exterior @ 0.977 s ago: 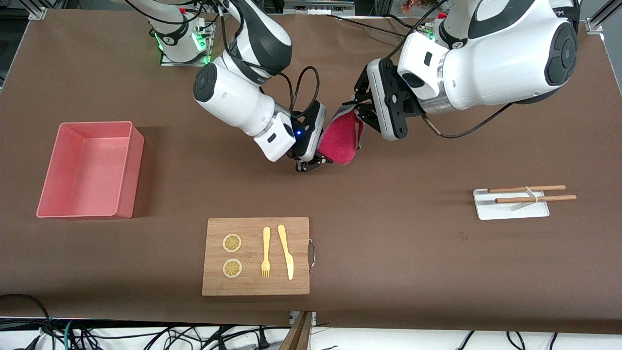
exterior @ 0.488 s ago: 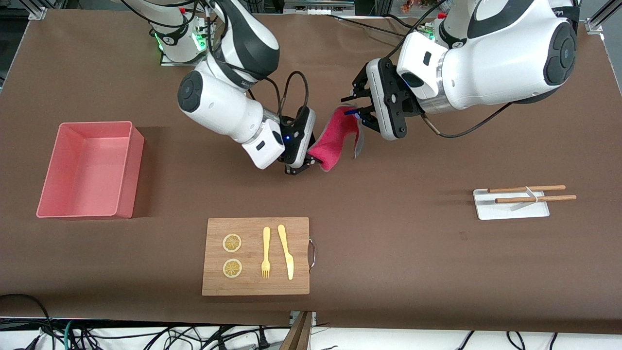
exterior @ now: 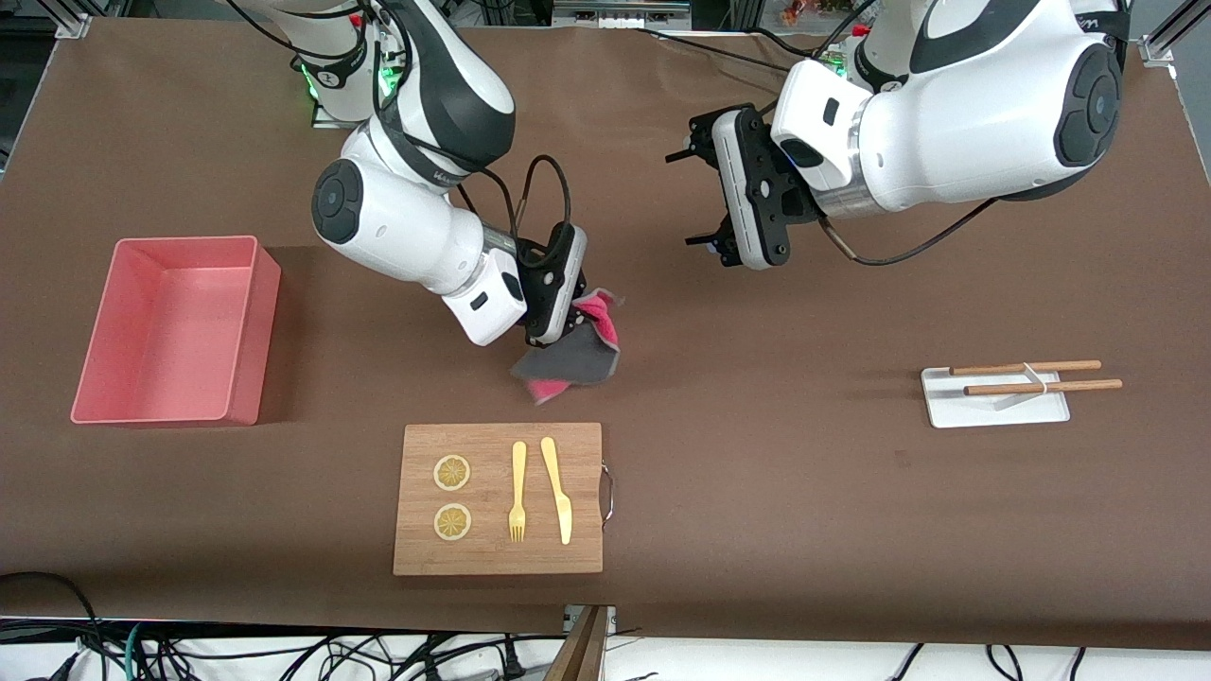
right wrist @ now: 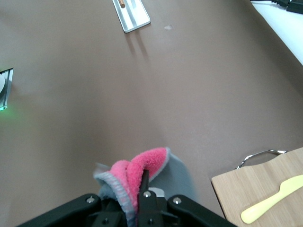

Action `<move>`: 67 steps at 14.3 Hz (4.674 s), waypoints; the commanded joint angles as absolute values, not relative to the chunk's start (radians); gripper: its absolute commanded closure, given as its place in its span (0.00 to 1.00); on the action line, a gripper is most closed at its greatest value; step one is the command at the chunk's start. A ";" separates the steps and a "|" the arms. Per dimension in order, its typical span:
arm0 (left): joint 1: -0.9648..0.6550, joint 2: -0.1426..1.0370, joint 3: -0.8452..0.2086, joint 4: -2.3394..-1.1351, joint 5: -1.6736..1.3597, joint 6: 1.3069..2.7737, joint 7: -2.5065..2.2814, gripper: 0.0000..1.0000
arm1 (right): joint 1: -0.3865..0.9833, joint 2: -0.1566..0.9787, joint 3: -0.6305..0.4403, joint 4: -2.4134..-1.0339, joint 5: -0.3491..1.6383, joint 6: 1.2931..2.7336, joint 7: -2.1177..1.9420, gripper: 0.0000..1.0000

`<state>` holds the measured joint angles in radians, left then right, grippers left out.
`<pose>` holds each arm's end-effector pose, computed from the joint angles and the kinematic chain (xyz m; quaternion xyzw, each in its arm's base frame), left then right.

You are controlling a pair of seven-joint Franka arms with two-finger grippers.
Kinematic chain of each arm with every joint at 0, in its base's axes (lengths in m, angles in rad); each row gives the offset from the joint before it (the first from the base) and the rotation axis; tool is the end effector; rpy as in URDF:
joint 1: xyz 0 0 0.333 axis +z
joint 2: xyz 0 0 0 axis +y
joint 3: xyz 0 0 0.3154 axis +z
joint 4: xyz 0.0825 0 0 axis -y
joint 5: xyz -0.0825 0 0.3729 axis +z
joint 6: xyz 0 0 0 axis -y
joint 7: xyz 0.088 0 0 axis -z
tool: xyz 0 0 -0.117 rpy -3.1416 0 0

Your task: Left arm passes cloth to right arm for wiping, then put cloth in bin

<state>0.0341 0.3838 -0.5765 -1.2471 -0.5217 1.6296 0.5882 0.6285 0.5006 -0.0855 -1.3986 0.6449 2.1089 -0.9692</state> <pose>0.5640 -0.3167 0.5957 0.8029 -0.4779 0.0403 0.3542 0.5903 0.4091 0.4420 -0.7771 -0.5600 -0.1559 0.2413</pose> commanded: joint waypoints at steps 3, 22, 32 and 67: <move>0.113 0.299 -0.577 -1.252 -0.329 1.449 0.538 0.00 | 0.629 0.492 -0.152 -1.390 0.574 1.997 -0.940 1.00; 0.048 0.138 -0.163 -1.455 0.047 1.627 0.100 0.00 | 0.617 0.517 -0.600 -1.733 0.224 1.807 -0.911 1.00; -0.088 -0.045 0.021 -1.701 0.017 1.646 0.080 0.00 | 0.644 0.643 -0.384 -1.701 0.287 2.034 -0.405 1.00; -0.075 0.002 0.015 -1.647 -0.017 1.629 0.054 0.00 | 0.663 0.690 -0.558 -1.712 0.364 2.025 -0.639 1.00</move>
<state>-0.0793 -0.0132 0.0168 -1.6787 -0.0033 1.6465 0.0292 0.6742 0.7242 -0.5419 -1.6778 0.3768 2.0285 -0.5581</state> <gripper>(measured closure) 0.000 0.982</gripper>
